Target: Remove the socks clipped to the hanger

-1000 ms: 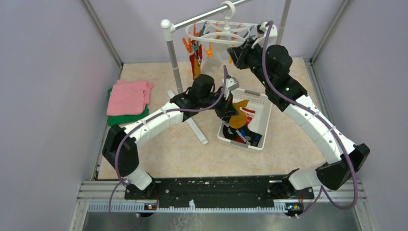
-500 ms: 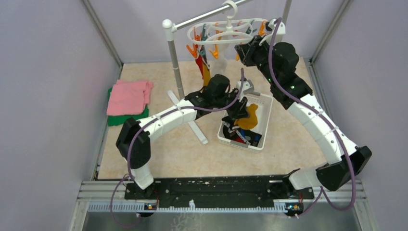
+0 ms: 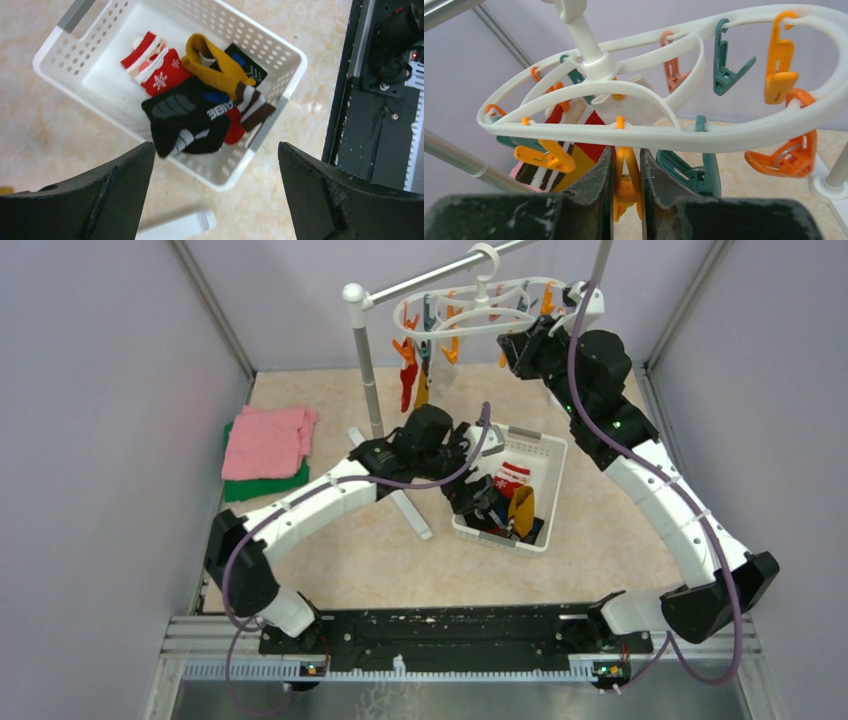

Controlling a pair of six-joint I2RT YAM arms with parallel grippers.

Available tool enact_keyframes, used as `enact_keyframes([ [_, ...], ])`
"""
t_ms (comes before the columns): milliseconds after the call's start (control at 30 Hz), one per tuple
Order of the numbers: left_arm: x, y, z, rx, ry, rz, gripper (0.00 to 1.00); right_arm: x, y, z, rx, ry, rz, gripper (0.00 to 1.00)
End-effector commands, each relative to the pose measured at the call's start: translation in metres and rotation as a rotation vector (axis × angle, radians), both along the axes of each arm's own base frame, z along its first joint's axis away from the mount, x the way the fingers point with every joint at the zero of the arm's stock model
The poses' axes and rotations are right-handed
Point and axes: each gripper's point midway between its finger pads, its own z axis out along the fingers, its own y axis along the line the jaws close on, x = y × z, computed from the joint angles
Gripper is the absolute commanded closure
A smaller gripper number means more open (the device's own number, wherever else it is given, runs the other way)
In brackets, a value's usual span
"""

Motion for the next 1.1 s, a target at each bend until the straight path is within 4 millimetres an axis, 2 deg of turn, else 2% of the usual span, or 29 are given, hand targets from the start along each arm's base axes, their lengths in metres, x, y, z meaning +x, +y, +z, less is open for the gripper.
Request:
enact_keyframes([
  [0, -0.007, 0.045, 0.029, 0.003, -0.093, 0.041, 0.01, -0.008, -0.025, 0.014, 0.024, -0.028, -0.05, 1.0],
  [167, -0.012, 0.068, 0.04, -0.028, -0.041, 0.069, 0.01, -0.006, -0.042, 0.016, 0.037, -0.031, -0.081, 1.0],
  [300, 0.0, 0.08, 0.044, -0.043, -0.047, 0.148, 0.01, -0.003, -0.044, 0.015, 0.03, -0.021, -0.082, 1.0],
  [467, 0.019, 0.085, 0.053, -0.068, -0.069, 0.231, 0.01, -0.001, -0.047, 0.009, 0.016, -0.005, -0.093, 0.99],
  [667, 0.043, 0.085, 0.062, -0.124, -0.081, 0.245, 0.01, -0.001, -0.052, 0.005, 0.014, 0.003, -0.092, 0.91],
  [800, 0.051, 0.074, 0.067, -0.214, -0.018, 0.147, 0.01, -0.005, -0.047, 0.004, 0.027, 0.006, -0.062, 0.89],
  [933, 0.061, 0.065, 0.074, -0.253, -0.027, 0.09, 0.01, -0.009, -0.049, 0.006, 0.043, 0.006, -0.052, 0.87],
  [1067, 0.073, 0.058, 0.077, -0.277, -0.037, 0.089, 0.01, -0.009, -0.047, 0.006, 0.054, 0.011, -0.038, 0.82],
])
